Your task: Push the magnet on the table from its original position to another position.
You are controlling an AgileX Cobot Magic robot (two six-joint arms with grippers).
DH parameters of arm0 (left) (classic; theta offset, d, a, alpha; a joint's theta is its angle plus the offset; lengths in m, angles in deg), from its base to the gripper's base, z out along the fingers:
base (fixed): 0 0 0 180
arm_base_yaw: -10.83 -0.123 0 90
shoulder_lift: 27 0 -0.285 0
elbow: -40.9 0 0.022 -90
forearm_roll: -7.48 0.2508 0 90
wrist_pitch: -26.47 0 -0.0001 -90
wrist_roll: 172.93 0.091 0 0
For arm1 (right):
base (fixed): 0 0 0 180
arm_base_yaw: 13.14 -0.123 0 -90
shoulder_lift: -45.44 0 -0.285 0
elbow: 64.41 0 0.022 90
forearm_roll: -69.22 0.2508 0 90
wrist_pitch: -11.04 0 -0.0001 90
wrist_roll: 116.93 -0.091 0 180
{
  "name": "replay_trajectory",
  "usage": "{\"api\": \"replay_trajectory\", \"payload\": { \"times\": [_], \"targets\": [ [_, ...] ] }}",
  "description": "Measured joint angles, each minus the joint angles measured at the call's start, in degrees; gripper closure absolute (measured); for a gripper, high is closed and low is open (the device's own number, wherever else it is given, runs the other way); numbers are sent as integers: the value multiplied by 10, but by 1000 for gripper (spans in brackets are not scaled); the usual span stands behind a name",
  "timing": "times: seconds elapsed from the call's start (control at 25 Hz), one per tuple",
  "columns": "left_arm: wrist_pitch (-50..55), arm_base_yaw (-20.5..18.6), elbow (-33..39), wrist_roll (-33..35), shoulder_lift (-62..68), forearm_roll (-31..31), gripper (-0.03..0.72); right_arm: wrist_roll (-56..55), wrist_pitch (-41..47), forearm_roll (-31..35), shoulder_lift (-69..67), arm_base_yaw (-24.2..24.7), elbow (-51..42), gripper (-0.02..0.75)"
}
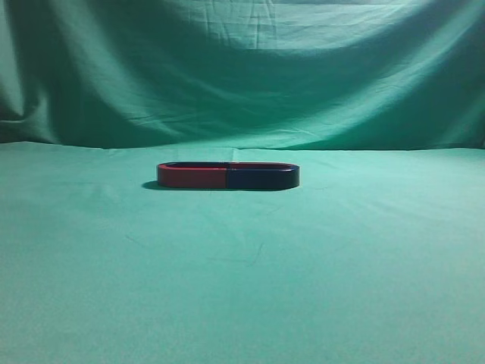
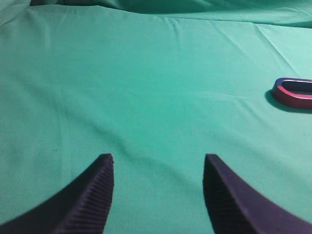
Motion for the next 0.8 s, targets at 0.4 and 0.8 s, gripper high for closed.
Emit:
{"api": "replay_trajectory", "payload": {
  "times": [0.4,0.8],
  "targets": [
    [0,0,0,0,0,0,289,-25,-102,-89,66,7,-107,738],
    [0,0,0,0,0,0,289,-11,-234,-105,248,162,-349,738]
  ]
}}
